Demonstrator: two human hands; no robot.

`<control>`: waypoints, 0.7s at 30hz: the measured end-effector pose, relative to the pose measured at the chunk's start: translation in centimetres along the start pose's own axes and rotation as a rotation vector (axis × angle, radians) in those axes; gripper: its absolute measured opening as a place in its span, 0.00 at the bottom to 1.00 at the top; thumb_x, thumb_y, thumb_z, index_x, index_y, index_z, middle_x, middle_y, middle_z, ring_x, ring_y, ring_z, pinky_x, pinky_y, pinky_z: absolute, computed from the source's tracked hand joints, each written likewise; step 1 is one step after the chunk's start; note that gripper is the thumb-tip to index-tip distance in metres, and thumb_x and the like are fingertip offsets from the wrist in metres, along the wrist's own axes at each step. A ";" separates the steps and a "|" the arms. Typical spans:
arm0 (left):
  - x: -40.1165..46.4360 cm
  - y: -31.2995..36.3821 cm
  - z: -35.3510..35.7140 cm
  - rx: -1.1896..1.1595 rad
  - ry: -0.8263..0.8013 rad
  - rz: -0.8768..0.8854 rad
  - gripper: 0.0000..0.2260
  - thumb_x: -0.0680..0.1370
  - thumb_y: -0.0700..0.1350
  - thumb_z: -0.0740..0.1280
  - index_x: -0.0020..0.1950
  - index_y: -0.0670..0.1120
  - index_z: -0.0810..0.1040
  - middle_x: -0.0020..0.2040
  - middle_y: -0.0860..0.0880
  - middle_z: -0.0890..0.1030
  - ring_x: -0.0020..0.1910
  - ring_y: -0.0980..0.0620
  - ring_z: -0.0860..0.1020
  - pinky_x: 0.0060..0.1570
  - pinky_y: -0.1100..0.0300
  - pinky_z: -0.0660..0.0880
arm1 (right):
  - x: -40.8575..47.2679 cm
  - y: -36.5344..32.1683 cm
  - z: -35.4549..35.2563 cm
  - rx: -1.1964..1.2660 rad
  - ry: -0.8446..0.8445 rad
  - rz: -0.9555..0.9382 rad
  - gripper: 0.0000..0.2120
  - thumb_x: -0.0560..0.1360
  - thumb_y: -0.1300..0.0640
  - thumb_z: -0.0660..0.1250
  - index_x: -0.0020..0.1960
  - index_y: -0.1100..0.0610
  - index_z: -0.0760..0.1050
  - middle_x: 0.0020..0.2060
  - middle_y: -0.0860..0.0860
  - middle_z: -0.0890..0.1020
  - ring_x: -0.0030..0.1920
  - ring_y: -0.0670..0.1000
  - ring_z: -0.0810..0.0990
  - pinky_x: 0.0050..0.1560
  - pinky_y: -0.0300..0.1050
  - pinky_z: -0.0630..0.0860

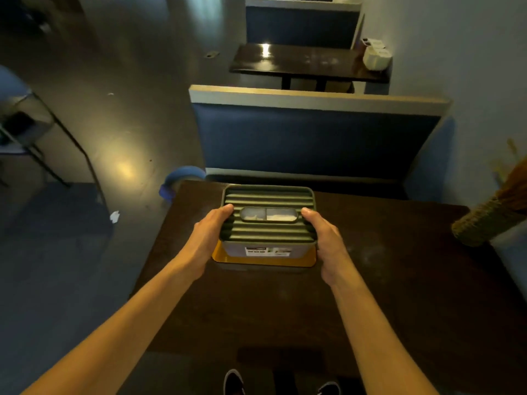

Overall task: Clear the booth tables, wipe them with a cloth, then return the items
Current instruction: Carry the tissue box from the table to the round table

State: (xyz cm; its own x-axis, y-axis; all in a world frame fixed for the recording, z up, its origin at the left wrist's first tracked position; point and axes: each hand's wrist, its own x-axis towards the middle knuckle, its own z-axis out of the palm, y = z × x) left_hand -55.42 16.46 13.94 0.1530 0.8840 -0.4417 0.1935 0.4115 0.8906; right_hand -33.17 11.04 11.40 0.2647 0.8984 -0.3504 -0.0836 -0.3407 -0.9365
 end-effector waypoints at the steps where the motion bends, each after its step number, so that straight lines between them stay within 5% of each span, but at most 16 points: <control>1: -0.3 -0.3 -1.6 -0.018 0.024 -0.010 0.13 0.83 0.58 0.59 0.55 0.52 0.79 0.48 0.53 0.86 0.49 0.55 0.83 0.45 0.60 0.71 | 0.0 -0.1 1.7 -0.012 -0.023 0.012 0.23 0.71 0.31 0.65 0.55 0.45 0.84 0.56 0.50 0.84 0.60 0.52 0.80 0.66 0.55 0.72; 5: -2.3 -1.1 -7.1 -0.111 0.153 -0.029 0.11 0.84 0.56 0.58 0.51 0.54 0.77 0.44 0.55 0.83 0.38 0.61 0.80 0.38 0.64 0.69 | 0.0 -0.8 7.5 -0.051 -0.130 0.024 0.17 0.78 0.39 0.64 0.53 0.49 0.82 0.50 0.49 0.86 0.52 0.47 0.83 0.49 0.43 0.74; 8: -4.1 -1.5 -10.2 -0.171 0.241 -0.046 0.09 0.84 0.56 0.59 0.49 0.55 0.75 0.44 0.56 0.81 0.36 0.63 0.79 0.36 0.65 0.69 | 0.4 -1.0 11.3 -0.088 -0.193 0.074 0.30 0.64 0.26 0.67 0.56 0.45 0.82 0.60 0.52 0.79 0.60 0.51 0.78 0.56 0.49 0.73; 13: -7.4 -3.5 -14.3 -0.261 0.445 -0.093 0.11 0.84 0.57 0.58 0.55 0.53 0.77 0.45 0.52 0.82 0.33 0.61 0.82 0.30 0.66 0.75 | 0.6 -1.3 17.4 -0.180 -0.370 0.071 0.41 0.51 0.17 0.65 0.56 0.38 0.81 0.64 0.50 0.76 0.64 0.53 0.73 0.68 0.58 0.67; 17: -10.7 -5.2 -16.7 -0.318 0.615 -0.100 0.14 0.83 0.58 0.58 0.58 0.53 0.77 0.49 0.50 0.84 0.43 0.55 0.82 0.38 0.59 0.74 | 0.2 -1.3 22.3 -0.249 -0.523 0.061 0.41 0.51 0.16 0.65 0.57 0.36 0.81 0.66 0.51 0.74 0.67 0.55 0.71 0.70 0.61 0.66; 21: -13.8 -7.3 -20.1 -0.331 0.770 -0.086 0.15 0.83 0.60 0.56 0.60 0.54 0.78 0.48 0.54 0.85 0.40 0.60 0.83 0.39 0.59 0.73 | -1.7 -1.3 28.1 -0.247 -0.648 0.069 0.34 0.59 0.24 0.68 0.56 0.44 0.83 0.62 0.50 0.79 0.63 0.51 0.77 0.67 0.55 0.72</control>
State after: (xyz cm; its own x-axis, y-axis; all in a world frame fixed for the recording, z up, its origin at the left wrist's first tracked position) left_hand -78.41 5.75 15.73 -0.5760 0.7019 -0.4190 -0.1379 0.4218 0.8962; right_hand -60.46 17.77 12.82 -0.3660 0.8306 -0.4196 0.1616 -0.3873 -0.9077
